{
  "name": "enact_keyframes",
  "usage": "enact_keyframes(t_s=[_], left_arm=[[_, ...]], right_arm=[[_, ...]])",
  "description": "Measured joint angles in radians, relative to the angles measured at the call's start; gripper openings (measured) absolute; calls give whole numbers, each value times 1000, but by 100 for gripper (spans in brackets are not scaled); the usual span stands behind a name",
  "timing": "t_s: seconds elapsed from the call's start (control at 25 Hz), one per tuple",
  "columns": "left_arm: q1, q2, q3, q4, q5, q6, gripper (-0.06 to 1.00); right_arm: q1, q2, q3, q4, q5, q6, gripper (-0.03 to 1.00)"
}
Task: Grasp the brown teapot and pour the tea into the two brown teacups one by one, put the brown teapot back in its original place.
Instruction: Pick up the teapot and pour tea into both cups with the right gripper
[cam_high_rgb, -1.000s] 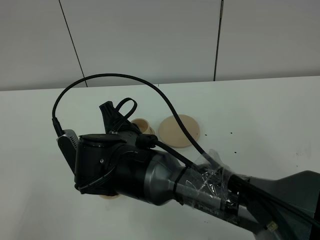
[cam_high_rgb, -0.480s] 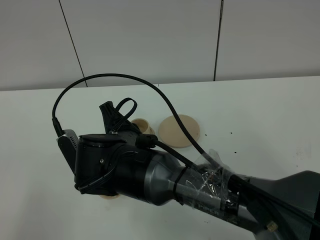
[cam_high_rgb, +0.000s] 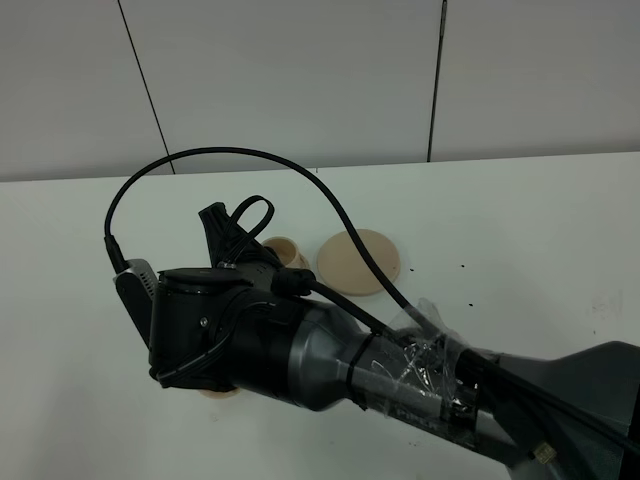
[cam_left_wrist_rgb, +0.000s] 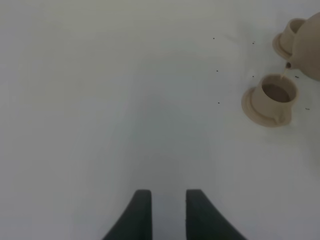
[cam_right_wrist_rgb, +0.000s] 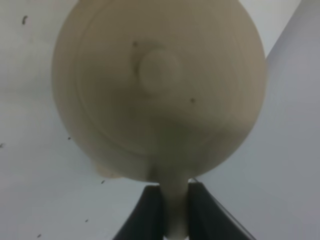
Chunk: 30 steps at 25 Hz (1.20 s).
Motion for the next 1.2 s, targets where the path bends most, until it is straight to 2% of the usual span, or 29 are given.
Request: enact_keyframes(t_s=[1.2], left_arm=[[0,0,0,0,0,0,24]], right_arm=[[0,0,0,0,2,-1,10]])
